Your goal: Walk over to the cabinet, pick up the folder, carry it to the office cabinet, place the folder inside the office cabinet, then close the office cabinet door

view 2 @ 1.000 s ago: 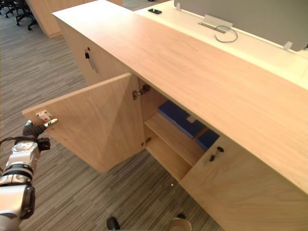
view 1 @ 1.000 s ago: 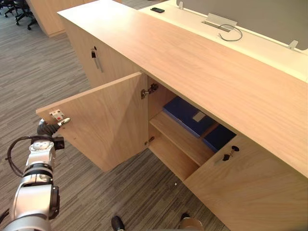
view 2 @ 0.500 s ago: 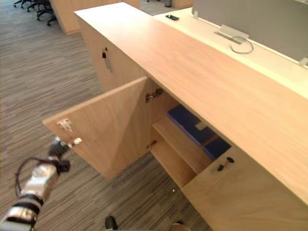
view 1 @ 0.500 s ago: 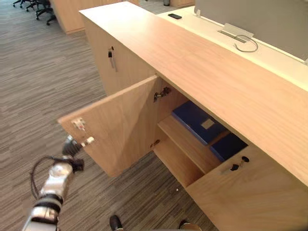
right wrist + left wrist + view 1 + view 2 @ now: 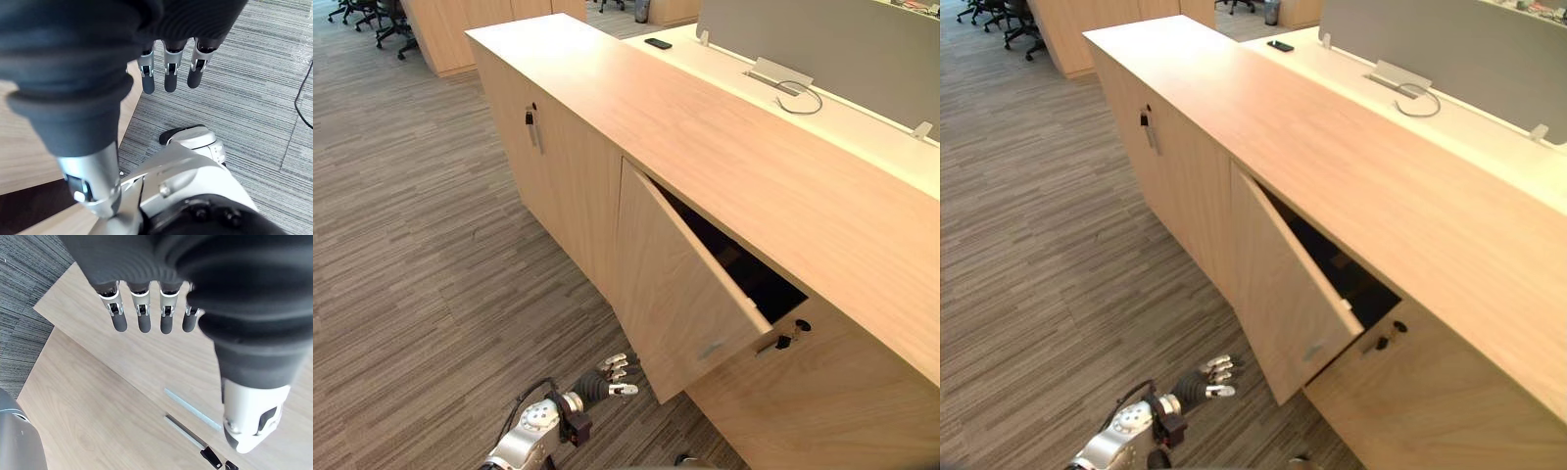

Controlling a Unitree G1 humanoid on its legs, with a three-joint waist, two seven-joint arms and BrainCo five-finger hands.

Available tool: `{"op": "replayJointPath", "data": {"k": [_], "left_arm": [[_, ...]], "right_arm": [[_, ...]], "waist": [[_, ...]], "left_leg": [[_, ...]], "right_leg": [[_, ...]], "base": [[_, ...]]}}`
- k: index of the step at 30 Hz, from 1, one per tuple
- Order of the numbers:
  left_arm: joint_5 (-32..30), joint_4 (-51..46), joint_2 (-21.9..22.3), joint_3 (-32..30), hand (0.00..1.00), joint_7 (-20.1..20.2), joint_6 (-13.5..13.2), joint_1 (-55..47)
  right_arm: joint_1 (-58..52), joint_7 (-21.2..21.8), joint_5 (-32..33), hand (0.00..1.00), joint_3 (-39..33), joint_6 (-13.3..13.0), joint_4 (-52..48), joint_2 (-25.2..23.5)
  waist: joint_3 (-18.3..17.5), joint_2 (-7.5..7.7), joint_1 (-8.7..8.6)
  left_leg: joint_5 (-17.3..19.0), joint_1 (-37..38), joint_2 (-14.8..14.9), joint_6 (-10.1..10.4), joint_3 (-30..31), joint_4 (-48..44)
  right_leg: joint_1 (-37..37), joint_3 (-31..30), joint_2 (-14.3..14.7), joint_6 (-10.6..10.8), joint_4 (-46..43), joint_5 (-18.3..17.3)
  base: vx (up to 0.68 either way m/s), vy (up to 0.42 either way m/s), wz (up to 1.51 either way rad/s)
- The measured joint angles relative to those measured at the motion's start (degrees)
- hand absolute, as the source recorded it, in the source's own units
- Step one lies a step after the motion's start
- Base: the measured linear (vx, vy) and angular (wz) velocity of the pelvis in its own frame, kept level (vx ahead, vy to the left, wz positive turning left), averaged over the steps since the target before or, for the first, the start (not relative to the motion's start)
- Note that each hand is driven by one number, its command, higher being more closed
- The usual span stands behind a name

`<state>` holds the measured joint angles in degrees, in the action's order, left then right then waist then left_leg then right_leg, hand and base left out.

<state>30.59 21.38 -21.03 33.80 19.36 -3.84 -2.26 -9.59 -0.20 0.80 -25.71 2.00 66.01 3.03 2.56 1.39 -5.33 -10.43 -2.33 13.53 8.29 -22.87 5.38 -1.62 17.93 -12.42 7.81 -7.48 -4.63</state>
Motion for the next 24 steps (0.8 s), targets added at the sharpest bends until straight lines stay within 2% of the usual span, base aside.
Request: {"op": "replayJointPath", "data": {"k": [3,7,12,14,15,17,18,19,20,21,22,23,24], "left_arm": [[-1.1,0.01,0.17,-1.15,0.0,-0.23,-0.04,-0.18],[-6.61,3.53,2.5,-4.93,0.0,-3.22,-0.52,-0.2],[-15.4,20.0,6.65,-13.8,0.0,-7.12,-0.56,-0.19],[-19.61,27.31,7.95,-18.26,0.0,-9.36,-0.48,-0.21],[-22.06,31.48,8.59,-21.88,0.0,-10.7,-0.12,-0.39],[-23.63,35.16,9.31,-26.87,0.0,-12.95,1.01,-1.23],[-23.8,36.56,9.47,-29.91,0.0,-14.33,1.58,-1.5],[-23.81,36.62,9.92,-31.4,0.0,-14.93,1.81,-1.66],[-23.8,36.59,11.41,-34.85,0.0,-16.23,1.8,-2.01],[-23.09,36.57,12.84,-37.3,0.0,-17.51,1.74,-2.44],[-21.88,36.94,14.83,-40.38,0.0,-19.22,1.74,-2.64],[-21.27,37.18,15.54,-41.37,0.0,-20.09,1.17,-2.65],[-20.24,36.93,16.86,-44.0,0.0,-20.58,0.97,-2.37]], "right_arm": [[0.53,0.06,-0.03,0.0,1.12,-0.04,0.0,0.44],[1.92,0.14,0.02,0.0,2.86,-0.07,-0.49,0.71],[2.02,0.2,-0.41,0.0,2.03,0.18,-0.57,0.73],[1.82,0.14,-1.01,0.0,0.37,0.38,-0.43,0.63],[1.49,0.09,-0.9,0.0,-0.21,0.78,-0.35,0.62],[0.57,0.03,-0.83,0.0,-1.6,1.18,-0.48,0.57],[-0.08,-0.17,-0.77,0.0,-2.71,1.36,-0.45,0.6],[-0.42,-0.26,-0.72,0.0,-3.48,1.38,-0.43,0.7],[-0.85,-0.69,-0.48,0.0,-4.39,1.37,-0.42,1.29],[-0.81,-1.26,0.25,0.0,-4.44,1.37,-0.42,1.98],[-0.64,-1.95,0.67,0.0,-4.46,1.35,-0.49,2.64],[-0.27,-2.34,1.36,0.0,-4.45,1.35,-0.5,2.6],[-0.04,-3.1,3.09,0.0,-4.52,1.35,-0.78,2.72]], "waist": [[-0.01,-0.02,-0.19],[0.08,-0.17,-0.38],[0.58,-1.07,-1.45],[0.65,-1.32,-1.43],[0.73,-1.4,-1.23],[0.8,-1.73,-0.88],[0.87,-1.47,-0.39],[0.94,-1.31,-0.35],[1.17,-1.52,0.13],[1.63,-1.9,0.46],[2.79,-2.23,0.59],[3.06,-2.32,0.84],[3.4,-2.71,1.63]], "left_leg": [[0.08,0.17,-0.07,0.08,0.73,-0.01],[0.16,0.7,-0.1,0.08,0.7,-0.05],[0.5,2.31,0.53,0.29,0.41,-0.35],[1.78,2.44,1.86,0.92,-0.28,-1.9],[3.28,1.91,3.44,0.93,-1.03,-4.84],[5.56,1.13,6.37,-1.44,-2.12,-10.13],[5.2,-0.4,7.6,-4.3,-1.64,-15.23],[4.46,-1.46,8.0,-5.68,-0.47,-18.02],[2.75,-3.31,8.33,-7.9,3.89,-22.99],[1.09,-4.23,8.68,-8.51,7.11,-26.31],[-3.44,-6.29,9.05,-7.94,11.62,-32.32],[-1.67,-7.57,8.64,-6.49,13.3,-35.52],[6.3,-9.04,6.1,-2.92,16.02,-40.86]], "right_leg": [[0.9,0.85,0.03,0.13,0.02,0.07],[0.86,0.76,-0.17,0.0,-1.13,-0.27],[0.41,0.13,-0.42,0.34,-5.1,-2.99],[0.04,-0.65,0.38,-0.16,-6.38,-4.09],[-0.49,-1.52,1.18,-0.82,-7.44,-5.08],[-1.3,-3.52,3.05,-1.76,-8.71,-6.4],[-1.51,-5.01,3.58,-2.35,-9.17,-7.05],[-1.49,-5.79,3.68,-2.42,-9.15,-7.02],[-1.24,-7.36,3.88,-2.89,-9.02,-6.44],[-0.71,-8.58,4.33,-3.45,-9.0,-6.42],[0.48,-10.39,4.91,-4.51,-8.81,-6.57],[1.11,-11.28,4.94,-4.95,-8.86,-6.68],[1.73,-12.8,4.76,-5.63,-9.0,-6.68]], "base": [[0.03,0.006,0.13],[0.0,0.0,0.0],[-0.03,-0.007,-0.03],[-0.03,-0.061,-0.23],[-0.01,-0.141,-0.48],[0.0,-0.188,-0.59],[0.01,-0.179,-0.49],[0.0,-0.292,-0.6],[0.0,-0.261,-0.58],[0.01,-0.351,-0.79],[0.03,-0.234,-0.65],[0.05,-0.23,-0.73],[0.05,-0.096,-0.55]]}}
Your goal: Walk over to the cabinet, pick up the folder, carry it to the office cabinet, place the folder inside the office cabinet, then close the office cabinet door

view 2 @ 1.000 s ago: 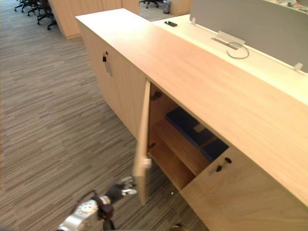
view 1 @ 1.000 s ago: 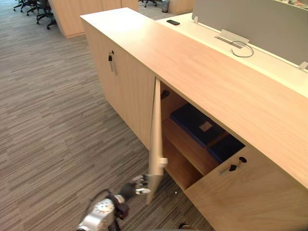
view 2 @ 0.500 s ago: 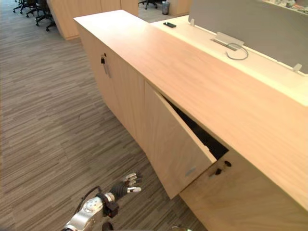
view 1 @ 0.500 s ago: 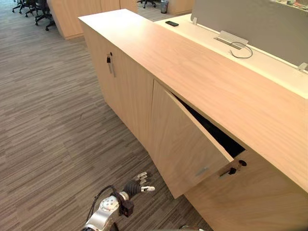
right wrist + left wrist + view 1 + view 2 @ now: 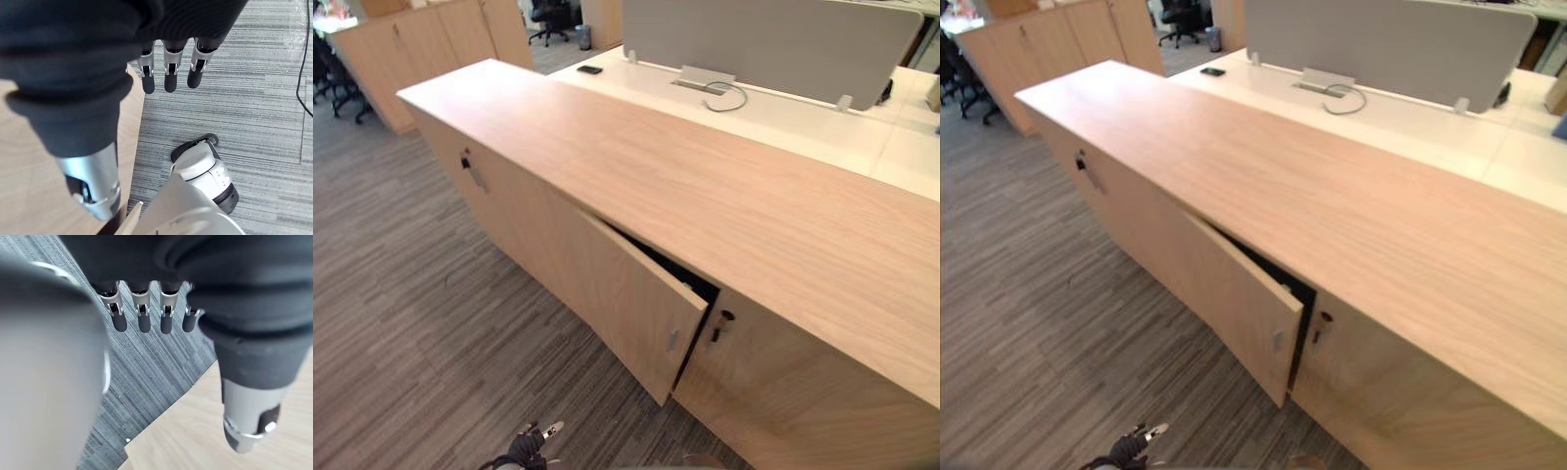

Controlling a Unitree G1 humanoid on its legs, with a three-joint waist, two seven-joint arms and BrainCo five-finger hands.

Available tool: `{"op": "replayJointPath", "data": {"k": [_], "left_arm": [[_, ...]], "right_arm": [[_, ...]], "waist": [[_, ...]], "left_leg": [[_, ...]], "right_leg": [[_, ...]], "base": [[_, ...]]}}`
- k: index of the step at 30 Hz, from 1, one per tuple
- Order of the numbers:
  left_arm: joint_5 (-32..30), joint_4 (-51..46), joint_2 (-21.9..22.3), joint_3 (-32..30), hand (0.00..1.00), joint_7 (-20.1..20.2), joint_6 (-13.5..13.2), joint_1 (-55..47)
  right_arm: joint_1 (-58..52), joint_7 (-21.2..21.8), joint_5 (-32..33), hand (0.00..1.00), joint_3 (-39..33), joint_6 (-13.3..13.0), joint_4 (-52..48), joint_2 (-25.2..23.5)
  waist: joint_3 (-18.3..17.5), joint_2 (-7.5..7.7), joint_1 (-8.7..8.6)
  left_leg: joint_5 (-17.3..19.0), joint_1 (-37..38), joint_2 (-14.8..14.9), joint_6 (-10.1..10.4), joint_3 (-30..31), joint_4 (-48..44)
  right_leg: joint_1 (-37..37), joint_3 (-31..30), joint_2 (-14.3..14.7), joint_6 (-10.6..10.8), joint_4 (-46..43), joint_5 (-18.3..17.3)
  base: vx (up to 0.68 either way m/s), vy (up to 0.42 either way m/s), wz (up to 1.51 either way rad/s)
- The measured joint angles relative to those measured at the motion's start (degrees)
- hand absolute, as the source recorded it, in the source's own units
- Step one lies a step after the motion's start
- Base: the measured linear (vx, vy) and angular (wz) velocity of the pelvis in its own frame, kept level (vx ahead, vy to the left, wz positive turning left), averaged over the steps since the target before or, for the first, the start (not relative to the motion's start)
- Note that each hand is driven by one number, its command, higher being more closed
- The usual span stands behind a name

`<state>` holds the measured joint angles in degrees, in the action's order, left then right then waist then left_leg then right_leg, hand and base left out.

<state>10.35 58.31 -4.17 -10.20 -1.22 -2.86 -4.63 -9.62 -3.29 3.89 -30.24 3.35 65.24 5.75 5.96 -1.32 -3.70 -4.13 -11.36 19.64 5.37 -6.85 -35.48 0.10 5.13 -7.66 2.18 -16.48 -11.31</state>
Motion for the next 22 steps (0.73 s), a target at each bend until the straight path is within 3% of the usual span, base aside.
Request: {"op": "replayJointPath", "data": {"k": [1,2,3,4,5,6,7,9,12,14,17,18,19,20,21,22], "left_arm": [[0.62,-0.28,0.58,-1.39,0.0,-0.03,0.01,-0.12],[1.33,-0.39,1.7,-3.57,0.0,-0.06,0.02,-0.6],[1.57,-0.65,2.44,-4.85,0.0,-0.04,-0.1,-1.2],[1.62,-0.7,3.18,-6.67,0.0,-0.03,-0.22,-1.79],[1.48,-0.53,3.47,-7.5,0.0,-0.01,-0.28,-1.92],[1.6,-0.47,3.84,-10.18,0.0,0.12,-0.33,-2.09],[0.36,-0.5,4.02,-12.74,0.0,0.21,-0.28,-2.21],[-0.8,-0.5,4.15,-15.14,0.0,0.34,-0.26,-2.23],[-2.48,-0.44,4.99,-16.54,0.0,0.38,0.07,-2.38],[-8.77,-0.37,5.57,-16.04,0.0,-0.9,0.11,-1.84],[-12.34,-0.38,6.08,-13.55,0.0,-2.26,0.11,0.05],[-12.3,-0.45,6.3,-13.26,0.0,-2.48,0.08,0.12],[-12.04,-0.69,6.47,-12.5,0.0,-3.24,-0.03,0.83],[-11.79,-0.99,6.8,-12.23,0.0,-3.83,-0.04,1.19],[-11.31,-1.53,7.27,-10.56,0.0,-4.44,-0.08,1.97],[-10.82,-1.59,7.55,-9.64,0.0,-4.64,-0.12,2.27]], "right_arm": [[0.19,-0.34,0.88,0.0,0.16,-0.02,-0.61,-0.12],[0.65,-0.74,2.19,0.0,0.58,-0.1,-1.8,-0.75],[1.01,-0.85,3.05,0.0,0.53,-0.3,-2.84,-1.49],[1.55,-0.9,4.08,0.0,0.46,-0.72,-4.15,-2.6],[1.77,-0.87,4.15,0.0,0.52,-1.0,-4.99,-3.33],[2.3,-0.9,4.58,0.0,0.46,-1.4,-6.13,-4.87],[1.95,-0.91,3.88,0.0,1.59,-1.51,-7.05,-5.98],[1.29,-0.94,3.9,0.0,3.54,-1.59,-7.2,-6.35],[0.88,-0.96,3.97,0.0,5.14,-1.87,-8.03,-6.05],[0.66,-1.57,3.95,0.0,5.42,-2.39,-8.43,-6.03],[1.29,-2.56,3.97,0.0,6.16,-2.75,-9.55,-5.95],[1.43,-2.68,3.93,0.0,6.97,-2.88,-9.81,-5.7],[2.0,-3.01,3.87,0.0,8.05,-2.9,-10.09,-5.99],[2.28,-3.13,3.89,0.0,8.59,-2.85,-10.59,-6.26],[2.25,-3.12,3.77,0.0,9.46,-2.8,-11.08,-6.65],[2.36,-3.1,3.7,0.0,9.41,-2.8,-11.07,-6.71]], "waist": [[0.14,-0.19,0.1],[0.39,-0.54,0.25],[0.55,-0.79,0.46],[0.57,-1.09,0.55],[0.71,-1.45,1.02],[0.76,-1.66,1.99],[0.09,0.44,1.8],[-0.74,1.61,1.72],[-1.49,1.45,1.99],[-1.89,0.88,1.75],[-1.52,-0.08,2.52],[-1.62,-0.35,2.95],[-1.48,-0.79,3.25],[-1.57,-0.56,3.1],[-1.33,-0.16,3.05],[-1.28,-0.14,3.12]], "left_leg": [[3.48,-0.54,-1.59,0.21,0.76,-1.77],[9.37,-0.81,-5.29,1.1,1.61,-2.73],[12.41,-0.6,-8.08,1.68,1.97,-1.12],[13.42,-0.03,-11.93,2.6,3.2,3.89],[12.65,0.75,-13.58,2.1,4.1,8.29],[12.04,2.25,-14.3,-2.38,3.86,12.71],[11.21,3.65,-15.13,-2.49,2.42,16.03],[10.56,5.08,-15.6,-2.65,-0.17,19.4],[9.68,7.98,-16.2,-3.23,-3.9,23.23],[9.6,11.75,-16.11,-3.22,-6.92,25.97],[9.81,13.77,-13.5,-3.01,-11.21,26.11],[9.85,14.02,-12.69,-2.96,-12.57,26.12],[9.85,14.59,-11.39,-2.96,-14.86,26.15],[9.85,14.82,-11.36,-2.95,-15.66,26.29],[10.19,15.95,-12.2,-2.43,-17.15,26.65],[10.5,16.69,-12.46,-2.0,-17.77,26.79]], "right_leg": [[0.3,-0.73,0.34,-0.27,0.02,-0.08],[1.12,-1.51,1.15,-0.68,0.14,-0.23],[1.08,-2.46,1.96,-1.02,0.05,-0.43],[0.79,-3.67,3.35,-1.19,0.06,-0.59],[0.54,-4.54,4.41,-1.18,0.0,-0.63],[0.11,-6.58,5.71,-1.2,-0.36,-1.29],[-0.15,-7.36,4.94,-0.9,0.49,-1.13],[-0.34,-8.62,3.99,0.0,2.35,-0.36],[0.02,-11.21,3.35,1.02,4.74,0.97],[1.42,-12.14,3.53,1.71,5.95,1.87],[-0.09,-11.7,5.69,2.11,4.67,4.57],[-1.11,-10.74,6.05,2.42,3.84,5.2],[-2.44,-5.25,5.98,2.6,2.65,5.5],[-3.12,2.59,4.31,0.34,1.11,3.62],[-3.15,13.24,-0.2,-0.68,-0.77,1.92],[-3.1,15.02,-1.04,-0.5,-0.95,1.3]], "base": [[0.05,-0.07,-0.68],[0.04,-0.02,-0.61],[0.04,0.041,-0.74],[0.04,0.079,-0.68],[0.07,0.114,-0.88],[0.1,0.084,-0.74],[0.11,0.075,-0.62],[0.12,0.069,-0.44],[0.15,0.074,-0.67],[0.21,0.046,-0.73],[0.08,-0.031,-0.79],[0.01,-0.089,-1.09],[-0.01,-0.1,-0.87],[-0.03,-0.132,-0.82],[-0.04,-0.088,-0.52],[-0.03,-0.048,-0.34]]}}
